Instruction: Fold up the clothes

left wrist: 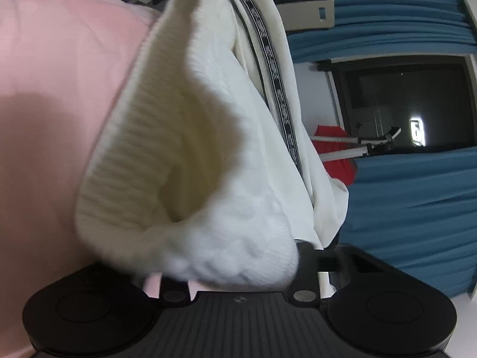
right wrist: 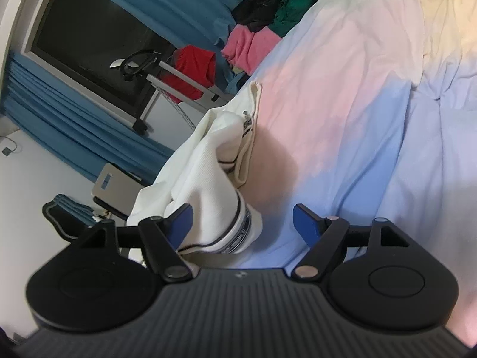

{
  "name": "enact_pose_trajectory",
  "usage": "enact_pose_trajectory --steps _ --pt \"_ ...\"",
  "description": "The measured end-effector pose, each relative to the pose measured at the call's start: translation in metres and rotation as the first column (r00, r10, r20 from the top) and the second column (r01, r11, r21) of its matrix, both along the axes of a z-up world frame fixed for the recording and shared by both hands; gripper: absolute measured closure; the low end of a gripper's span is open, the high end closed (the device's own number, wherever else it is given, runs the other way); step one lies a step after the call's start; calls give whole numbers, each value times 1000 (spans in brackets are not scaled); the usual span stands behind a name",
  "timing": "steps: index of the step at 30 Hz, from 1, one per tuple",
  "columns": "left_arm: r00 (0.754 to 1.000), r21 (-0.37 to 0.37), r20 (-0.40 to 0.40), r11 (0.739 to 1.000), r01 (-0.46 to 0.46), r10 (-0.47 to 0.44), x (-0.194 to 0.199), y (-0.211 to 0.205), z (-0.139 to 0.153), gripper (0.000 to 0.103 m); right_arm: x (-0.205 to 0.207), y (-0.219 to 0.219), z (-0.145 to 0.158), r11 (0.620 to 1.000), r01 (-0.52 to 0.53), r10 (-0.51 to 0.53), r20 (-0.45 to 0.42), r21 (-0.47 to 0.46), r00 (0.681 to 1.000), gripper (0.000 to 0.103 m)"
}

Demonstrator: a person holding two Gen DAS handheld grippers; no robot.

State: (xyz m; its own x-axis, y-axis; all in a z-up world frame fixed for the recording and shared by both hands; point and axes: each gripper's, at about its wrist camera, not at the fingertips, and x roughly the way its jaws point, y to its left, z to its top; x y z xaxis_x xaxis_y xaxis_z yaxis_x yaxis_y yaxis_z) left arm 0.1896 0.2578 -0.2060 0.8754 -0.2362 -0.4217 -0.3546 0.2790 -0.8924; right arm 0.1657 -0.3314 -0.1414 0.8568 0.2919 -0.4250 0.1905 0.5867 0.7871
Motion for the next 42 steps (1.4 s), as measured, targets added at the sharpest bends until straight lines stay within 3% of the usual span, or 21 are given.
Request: enact_pose_trajectory --steps 1,6,8,11,14,19,23,25,29,30,32,33,34,38,42 --pt "1000 5 4 1000 -11 11 -5 2 3 85 1 -2 0 1000 0 0 2 11 1000 26" --pt "991 111 67 986 -126 120 -56 20 51 89 -2 -12 8 1000 20 -20 40 -13 999 26" --pt "985 168 64 971 -171 162 -79 31 72 89 -4 -16 11 999 35 -33 54 -37 998 27" --pt "981 194 21 962 -192 192 -96 46 85 89 17 -16 17 998 -41 44 49 -55 998 27" --pt "978 197 -23 960 -198 206 -99 50 86 88 59 -10 34 976 -165 175 58 -140 983 31" --pt "970 277 -76 939 -204 233 -91 48 84 88 142 3 53 921 -207 237 52 -329 970 32" --pt "967 313 -83 928 -204 241 -66 52 81 87 227 9 38 898 -216 227 -15 -385 974 32" --pt "967 301 -80 930 -209 243 -61 57 71 87 267 21 30 866 -215 212 -59 -450 975 32" --pt "966 270 -87 939 -214 245 -48 69 47 87 323 41 5 851 -247 216 -119 -463 969 33" --pt "967 281 -84 937 -210 242 -45 70 47 87 332 45 -2 844 -250 211 -134 -474 968 35" --pt "968 297 -81 933 -206 239 -39 70 45 87 345 51 -12 837 -249 197 -158 -487 968 56" --pt "968 304 -80 931 -204 238 -36 70 44 87 347 53 -15 840 -243 190 -156 -485 969 78" --pt "968 304 -80 931 -204 239 -36 70 44 87 343 54 -15 846 -232 188 -140 -481 972 91" --pt "968 294 -78 933 -207 239 -37 71 45 88 310 52 4 858 -132 140 -23 -496 990 96" --pt "968 264 -66 940 -215 240 -49 72 51 88 251 24 38 884 11 33 85 -467 996 96"
